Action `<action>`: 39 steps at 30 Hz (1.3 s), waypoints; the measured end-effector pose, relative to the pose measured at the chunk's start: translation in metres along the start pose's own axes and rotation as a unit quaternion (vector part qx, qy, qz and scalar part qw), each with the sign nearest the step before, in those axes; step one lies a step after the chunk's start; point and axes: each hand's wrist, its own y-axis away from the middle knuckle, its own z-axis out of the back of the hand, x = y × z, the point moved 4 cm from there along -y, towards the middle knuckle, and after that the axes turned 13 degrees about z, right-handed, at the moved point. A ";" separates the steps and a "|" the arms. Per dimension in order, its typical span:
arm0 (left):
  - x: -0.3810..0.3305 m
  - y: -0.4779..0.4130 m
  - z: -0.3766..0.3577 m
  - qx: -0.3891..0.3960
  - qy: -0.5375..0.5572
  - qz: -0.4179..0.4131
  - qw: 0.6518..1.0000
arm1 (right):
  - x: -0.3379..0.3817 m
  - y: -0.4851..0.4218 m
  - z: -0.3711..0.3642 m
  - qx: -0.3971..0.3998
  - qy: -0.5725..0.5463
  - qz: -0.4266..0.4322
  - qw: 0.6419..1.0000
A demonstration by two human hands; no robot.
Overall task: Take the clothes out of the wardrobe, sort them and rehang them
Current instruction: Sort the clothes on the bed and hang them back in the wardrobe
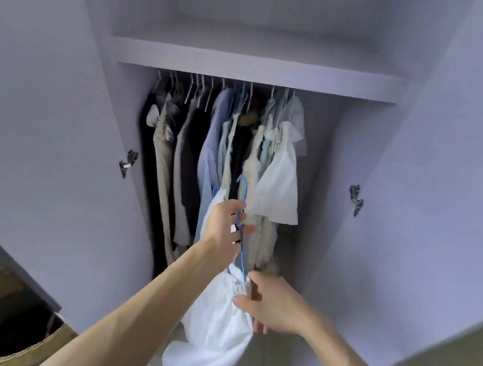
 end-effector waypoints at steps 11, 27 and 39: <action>0.013 -0.027 -0.061 0.126 -0.150 0.058 0.979 | -0.032 0.054 0.035 -0.103 -0.238 -0.077 0.963; -0.153 -0.060 -0.064 -0.081 -0.645 -0.342 0.678 | -0.085 -0.018 0.152 -0.373 -0.314 -0.087 0.869; -0.299 -0.114 -0.102 -0.312 -0.637 -0.520 0.476 | -0.141 -0.169 0.293 -0.374 -0.247 -0.055 0.892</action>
